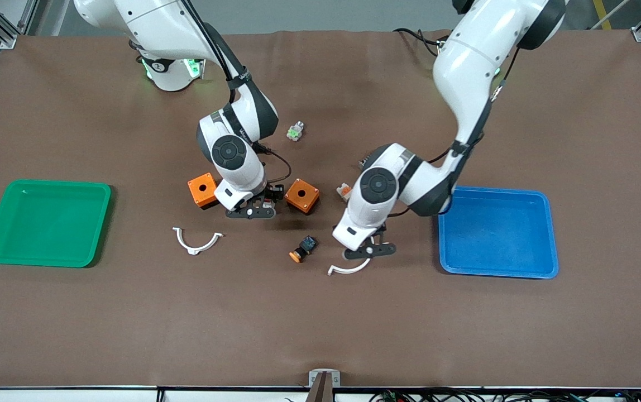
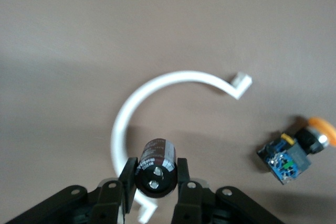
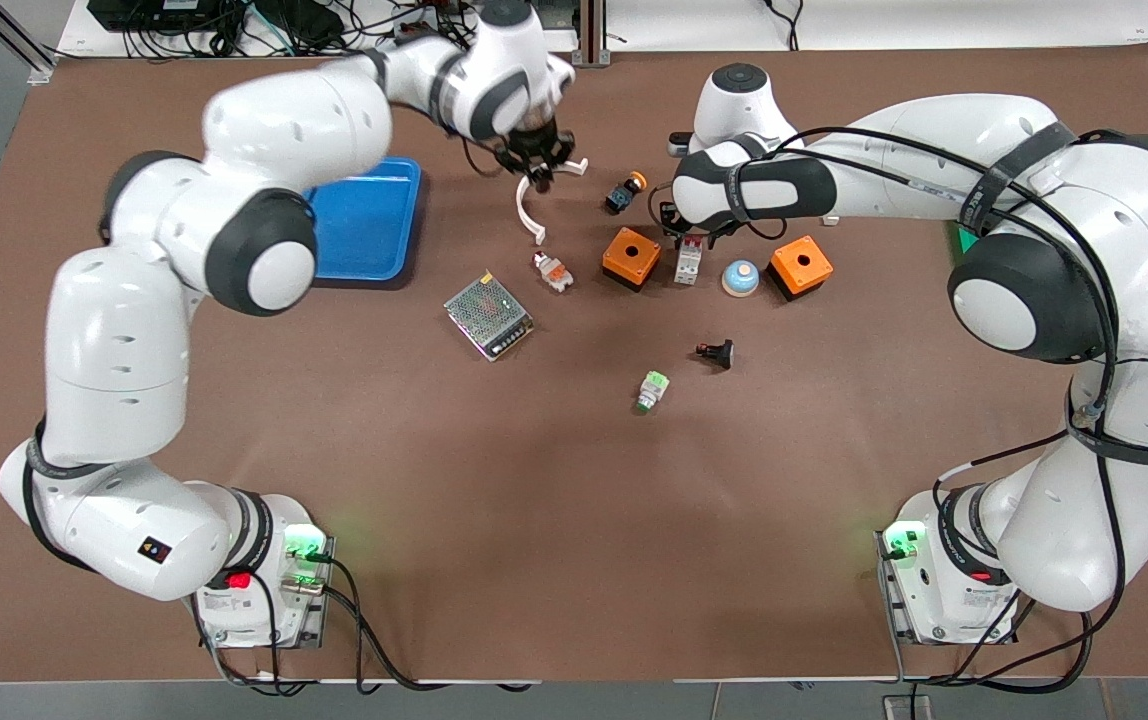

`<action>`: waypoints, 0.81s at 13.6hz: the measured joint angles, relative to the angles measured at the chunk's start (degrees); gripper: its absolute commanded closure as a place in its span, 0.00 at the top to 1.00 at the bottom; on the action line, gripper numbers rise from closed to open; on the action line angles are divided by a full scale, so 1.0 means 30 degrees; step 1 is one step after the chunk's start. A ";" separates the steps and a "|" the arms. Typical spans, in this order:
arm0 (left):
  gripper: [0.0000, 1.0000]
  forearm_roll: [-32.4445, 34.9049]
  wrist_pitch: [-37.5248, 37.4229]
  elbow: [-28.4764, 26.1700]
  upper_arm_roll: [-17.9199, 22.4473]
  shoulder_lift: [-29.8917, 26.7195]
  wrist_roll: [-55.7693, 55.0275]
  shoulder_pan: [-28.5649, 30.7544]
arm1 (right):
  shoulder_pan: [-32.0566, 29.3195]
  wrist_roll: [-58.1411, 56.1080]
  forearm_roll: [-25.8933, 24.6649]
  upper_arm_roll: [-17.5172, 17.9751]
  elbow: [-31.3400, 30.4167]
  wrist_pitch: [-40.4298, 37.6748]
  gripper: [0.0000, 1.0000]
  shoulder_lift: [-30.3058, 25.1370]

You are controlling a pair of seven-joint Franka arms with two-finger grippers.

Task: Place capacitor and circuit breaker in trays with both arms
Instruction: 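Carry the capacitor to the blue tray while the right gripper carries the breaker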

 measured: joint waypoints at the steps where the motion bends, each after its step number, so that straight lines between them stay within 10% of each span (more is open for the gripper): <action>1: 0.01 0.0040 -0.1340 0.0012 0.0030 -0.1235 0.0003 0.0862 | 0.0005 0.0002 0.0001 0.0001 0.0014 0.0005 0.25 0.0002; 6: 0.00 0.0295 -0.3622 -0.1235 0.0104 -0.3316 0.2131 0.5190 | 0.0012 0.0149 0.0004 -0.0011 0.0122 -0.0273 0.20 -0.0005; 11: 0.00 0.0756 -0.2459 -0.3322 0.0091 -0.3038 0.4212 0.9020 | -0.0402 0.0231 0.0004 -0.0420 0.2121 -0.5873 0.20 -0.1639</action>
